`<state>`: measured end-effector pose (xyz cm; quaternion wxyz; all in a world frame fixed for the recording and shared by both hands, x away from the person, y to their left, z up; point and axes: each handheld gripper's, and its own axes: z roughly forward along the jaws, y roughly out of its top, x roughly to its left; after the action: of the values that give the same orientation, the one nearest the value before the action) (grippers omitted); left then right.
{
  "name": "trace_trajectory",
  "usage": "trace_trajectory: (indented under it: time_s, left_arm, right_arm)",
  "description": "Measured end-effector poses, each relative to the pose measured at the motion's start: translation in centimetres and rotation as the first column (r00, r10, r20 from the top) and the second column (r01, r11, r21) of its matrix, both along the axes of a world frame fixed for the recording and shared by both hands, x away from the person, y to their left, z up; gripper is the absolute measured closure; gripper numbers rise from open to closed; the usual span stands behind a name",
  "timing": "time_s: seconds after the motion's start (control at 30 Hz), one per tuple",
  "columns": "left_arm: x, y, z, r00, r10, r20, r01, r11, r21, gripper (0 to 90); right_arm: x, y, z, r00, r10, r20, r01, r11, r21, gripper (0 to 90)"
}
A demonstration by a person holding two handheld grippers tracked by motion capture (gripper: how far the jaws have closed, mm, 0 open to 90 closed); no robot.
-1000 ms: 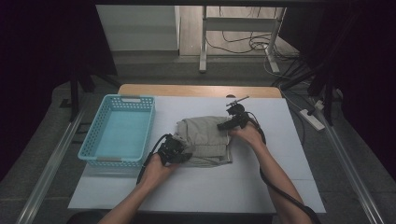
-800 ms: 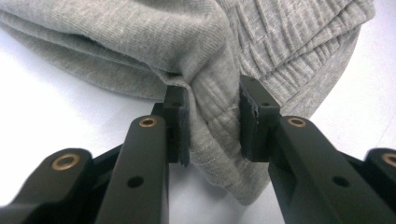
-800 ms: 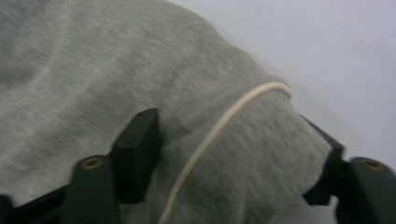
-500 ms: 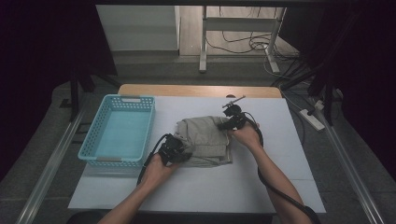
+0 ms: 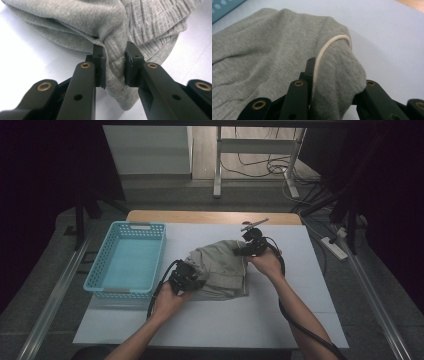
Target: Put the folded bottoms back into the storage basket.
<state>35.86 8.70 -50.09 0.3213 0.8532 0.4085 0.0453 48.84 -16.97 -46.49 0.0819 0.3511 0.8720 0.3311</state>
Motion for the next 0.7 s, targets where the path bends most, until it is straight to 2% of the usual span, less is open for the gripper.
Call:
trace_trajectory:
  time_s: [0.23, 0.47, 0.7]
  left_arm:
    - [-0.1, 0.8, 1.4, 0.9999, -0.009, 0.015, 0.009, 0.9996, -0.027, 73.5]
    - [-0.9, 1.5, 3.1, 0.9987, -0.013, 0.050, 0.014, 0.9997, -0.021, 73.4]
    - [-1.5, 2.6, 4.4, 0.9986, 0.006, 0.052, -0.004, 0.9994, -0.033, 73.3]
  right_arm:
    - [-0.6, 0.4, 1.4, 0.9992, 0.014, 0.038, -0.015, 1.000, 0.022, 70.1]
    - [-1.2, 0.6, 2.8, 0.9975, 0.029, 0.065, -0.033, 0.997, 0.065, 70.1]
    - [-2.1, 1.6, 4.3, 0.9930, 0.059, 0.102, -0.068, 0.994, 0.089, 70.0]
